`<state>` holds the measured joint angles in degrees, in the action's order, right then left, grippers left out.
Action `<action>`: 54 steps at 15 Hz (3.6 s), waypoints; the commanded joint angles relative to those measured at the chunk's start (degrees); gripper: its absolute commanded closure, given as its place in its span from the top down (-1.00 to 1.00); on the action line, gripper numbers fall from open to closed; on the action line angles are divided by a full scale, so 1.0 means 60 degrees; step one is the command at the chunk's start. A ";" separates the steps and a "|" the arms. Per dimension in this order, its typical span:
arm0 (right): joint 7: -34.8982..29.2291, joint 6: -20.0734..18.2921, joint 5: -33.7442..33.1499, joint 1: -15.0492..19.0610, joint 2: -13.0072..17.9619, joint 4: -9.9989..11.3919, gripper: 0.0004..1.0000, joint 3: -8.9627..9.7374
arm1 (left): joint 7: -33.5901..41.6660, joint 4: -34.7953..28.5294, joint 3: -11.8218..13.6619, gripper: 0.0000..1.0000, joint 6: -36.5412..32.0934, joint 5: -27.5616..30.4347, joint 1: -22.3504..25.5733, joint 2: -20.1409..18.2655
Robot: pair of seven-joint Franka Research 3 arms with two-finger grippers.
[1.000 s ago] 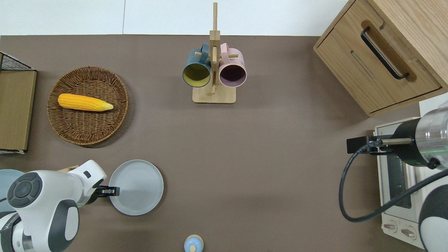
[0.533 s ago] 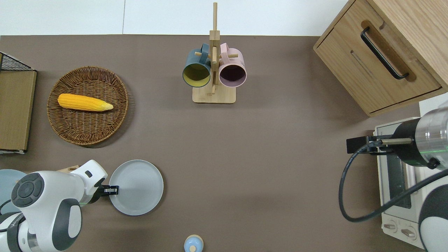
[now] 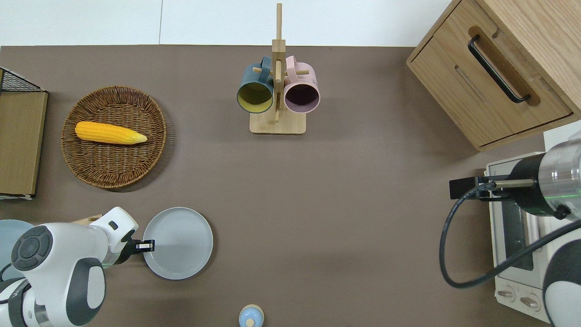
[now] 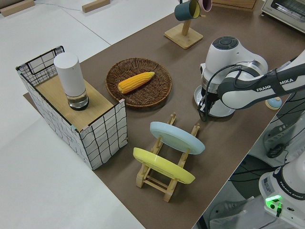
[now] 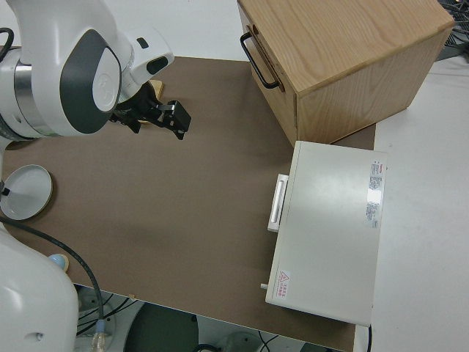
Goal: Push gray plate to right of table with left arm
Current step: 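Lower the left gripper against the gray plate's rim and begin pushing, then push the gray plate with the left gripper toward the toaster oven side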
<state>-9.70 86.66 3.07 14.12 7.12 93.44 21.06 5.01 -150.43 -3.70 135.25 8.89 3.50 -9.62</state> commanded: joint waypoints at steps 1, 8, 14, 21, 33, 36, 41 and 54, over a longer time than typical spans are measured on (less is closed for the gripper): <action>-0.0112 -0.0014 0.0207 0.0284 0.0263 0.0262 0.99 0.0167 | -0.0014 -0.0270 -0.0102 -1.00 0.0296 0.0203 -0.0071 0.0065; -0.0112 -0.0014 0.0207 0.0284 0.0263 0.0262 0.99 0.0167 | -0.0058 -0.0270 -0.0350 -1.00 0.0296 0.0993 -0.0525 0.0065; -0.0112 -0.0014 0.0207 0.0284 0.0263 0.0262 0.99 0.0167 | -0.0746 -0.0270 -0.0570 -1.00 0.0398 0.1448 -0.1169 0.0138; -0.0112 -0.0014 0.0207 0.0284 0.0263 0.0262 0.99 0.0167 | -0.1870 -0.0270 -0.1490 -1.00 0.0792 0.2136 -0.1478 0.0196; -0.0112 -0.0014 0.0207 0.0284 0.0263 0.0262 0.99 0.0167 | -0.4685 -0.0168 -0.3427 -1.00 0.2023 0.3001 -0.2165 0.0606; -0.0112 -0.0014 0.0207 0.0284 0.0263 0.0262 0.99 0.0167 | -0.5375 0.0153 -0.3500 -1.00 0.2360 0.3001 -0.2707 0.1030; -0.0112 -0.0014 0.0207 0.0284 0.0263 0.0262 0.99 0.0167 | -0.5479 0.0943 -0.2902 -1.00 0.2889 0.3309 -0.4127 0.1909; -0.0112 -0.0014 0.0207 0.0284 0.0263 0.0262 0.99 0.0167 | -0.5845 0.2938 -0.1860 -1.00 0.3752 0.3294 -0.6120 0.3931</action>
<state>-9.71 86.65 3.07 14.12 7.12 93.44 21.06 -29.66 -135.55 -16.19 155.46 28.14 -30.17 7.80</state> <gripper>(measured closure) 0.004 0.960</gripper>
